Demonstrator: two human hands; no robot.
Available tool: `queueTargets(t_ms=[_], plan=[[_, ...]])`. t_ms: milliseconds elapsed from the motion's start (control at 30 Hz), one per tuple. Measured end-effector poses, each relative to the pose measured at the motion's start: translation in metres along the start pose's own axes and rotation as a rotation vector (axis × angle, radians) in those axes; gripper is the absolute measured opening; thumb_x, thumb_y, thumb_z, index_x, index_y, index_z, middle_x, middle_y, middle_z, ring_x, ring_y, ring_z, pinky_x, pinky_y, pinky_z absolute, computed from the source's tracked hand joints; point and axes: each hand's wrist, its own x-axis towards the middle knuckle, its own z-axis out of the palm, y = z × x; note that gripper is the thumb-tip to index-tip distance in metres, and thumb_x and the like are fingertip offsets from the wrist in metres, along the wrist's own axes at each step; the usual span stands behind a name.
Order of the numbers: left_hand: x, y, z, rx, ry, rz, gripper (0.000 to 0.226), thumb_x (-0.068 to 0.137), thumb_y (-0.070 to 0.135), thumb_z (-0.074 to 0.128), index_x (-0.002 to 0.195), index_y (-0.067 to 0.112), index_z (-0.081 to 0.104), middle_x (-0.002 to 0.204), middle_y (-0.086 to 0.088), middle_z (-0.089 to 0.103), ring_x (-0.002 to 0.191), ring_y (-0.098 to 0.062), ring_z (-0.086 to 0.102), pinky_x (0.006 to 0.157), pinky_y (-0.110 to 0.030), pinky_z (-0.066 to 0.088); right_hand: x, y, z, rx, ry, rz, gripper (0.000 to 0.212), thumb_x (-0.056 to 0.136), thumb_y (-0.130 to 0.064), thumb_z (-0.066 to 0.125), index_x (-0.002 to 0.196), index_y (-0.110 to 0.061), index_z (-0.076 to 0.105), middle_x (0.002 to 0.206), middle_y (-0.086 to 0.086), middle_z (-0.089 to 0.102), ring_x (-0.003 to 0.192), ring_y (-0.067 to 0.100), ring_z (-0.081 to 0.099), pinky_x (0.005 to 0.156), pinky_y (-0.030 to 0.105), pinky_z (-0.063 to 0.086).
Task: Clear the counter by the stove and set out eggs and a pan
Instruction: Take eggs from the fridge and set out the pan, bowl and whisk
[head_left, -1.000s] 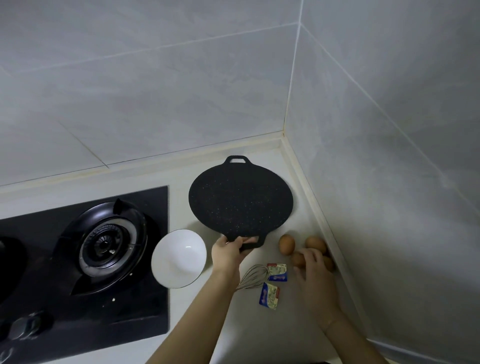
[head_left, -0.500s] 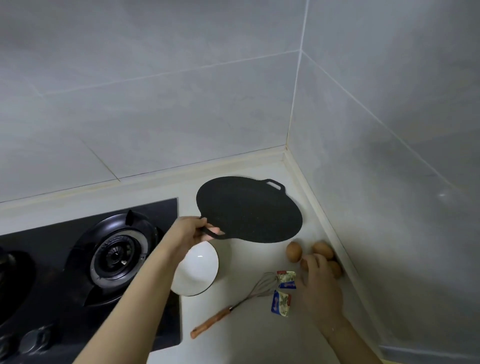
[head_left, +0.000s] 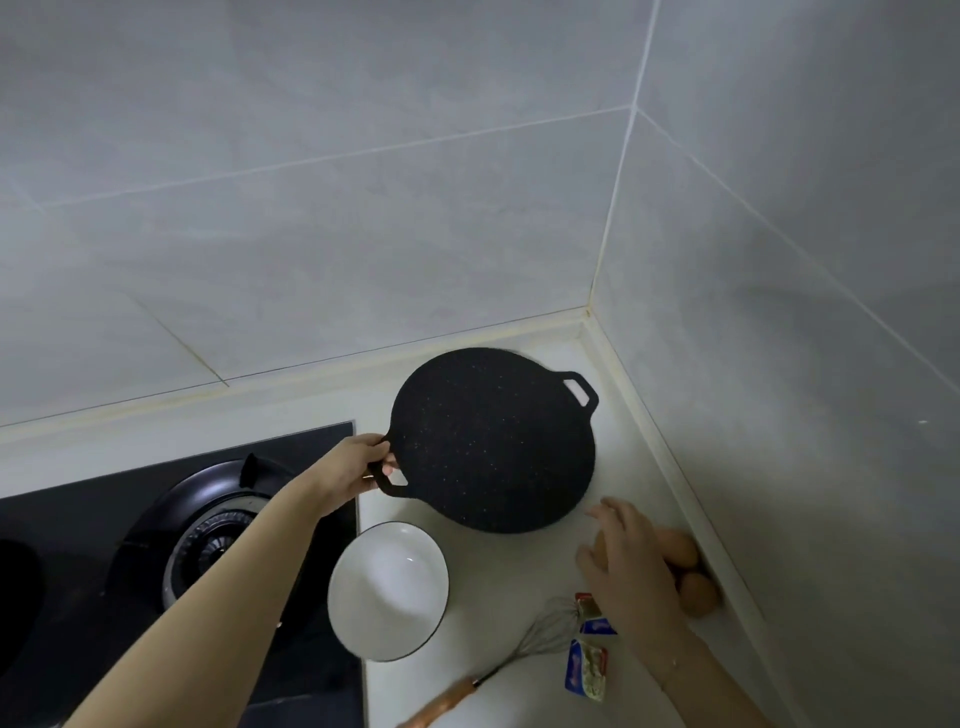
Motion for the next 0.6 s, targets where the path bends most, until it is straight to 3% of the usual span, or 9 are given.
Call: queueTargets(t_ms=[100,233,333,433,500,600], plan=[[0.022,-0.007,0.007,-0.114,0.016,-0.033,0.027,0.103,0.006,0.033,0.081,0.008,0.048,0.069,-0.005,0.045,0.061,-0.016,0.045,0.067,-0.028,0.044,0.013,-0.009,0.003,0.014,-0.021,-0.022,0.040,0.090,-0.017,0.058,0.129,-0.021,0.052,0.138,0.000,0.045,0.120,0.012,0.044,0.089,0.017,0.039],[0.047,-0.019,0.015,-0.075,0.089,-0.094,0.031,0.103,0.002,0.029,0.079,0.007,0.048,0.066,-0.008,0.044,0.060,-0.020,0.044,0.059,-0.030,0.046,0.024,-0.015,0.010,0.039,-0.050,-0.018,0.040,0.092,-0.019,0.056,0.131,-0.023,0.051,0.139,-0.004,0.042,0.127,0.009,0.038,0.095,0.013,0.030],[0.062,-0.028,0.017,-0.090,0.153,-0.119,0.028,0.099,-0.004,0.033,0.082,0.003,0.053,0.069,-0.009,0.045,0.059,-0.021,0.045,0.057,-0.032,0.048,0.024,-0.014,0.014,0.073,-0.070,-0.023,0.038,0.091,-0.019,0.056,0.129,-0.023,0.052,0.137,-0.006,0.043,0.126,0.008,0.037,0.098,0.015,0.032],[0.072,-0.031,0.020,0.057,0.340,-0.053,0.023,0.094,-0.004,0.043,0.101,0.003,0.063,0.088,-0.013,0.062,0.078,-0.024,0.060,0.078,-0.035,0.053,0.021,-0.012,0.017,0.079,-0.092,-0.033,0.037,0.091,-0.021,0.055,0.127,-0.026,0.052,0.134,-0.009,0.044,0.124,0.004,0.037,0.101,0.021,0.035],[0.071,-0.030,0.022,0.109,0.444,-0.007,0.026,0.092,-0.001,0.047,0.113,0.005,0.062,0.103,-0.010,0.064,0.094,-0.026,0.062,0.090,-0.037,0.052,0.018,-0.011,0.019,0.080,-0.097,-0.042,0.036,0.090,-0.021,0.056,0.125,-0.026,0.053,0.132,-0.009,0.046,0.122,0.004,0.038,0.102,0.025,0.037],[0.065,-0.032,0.024,0.097,0.481,0.020,0.030,0.092,0.004,0.052,0.121,0.007,0.058,0.116,-0.010,0.063,0.106,-0.026,0.059,0.087,-0.035,0.050,0.013,-0.010,0.018,0.083,-0.118,-0.054,0.035,0.090,-0.020,0.056,0.125,-0.026,0.053,0.131,-0.008,0.047,0.121,0.004,0.039,0.105,0.029,0.036]])
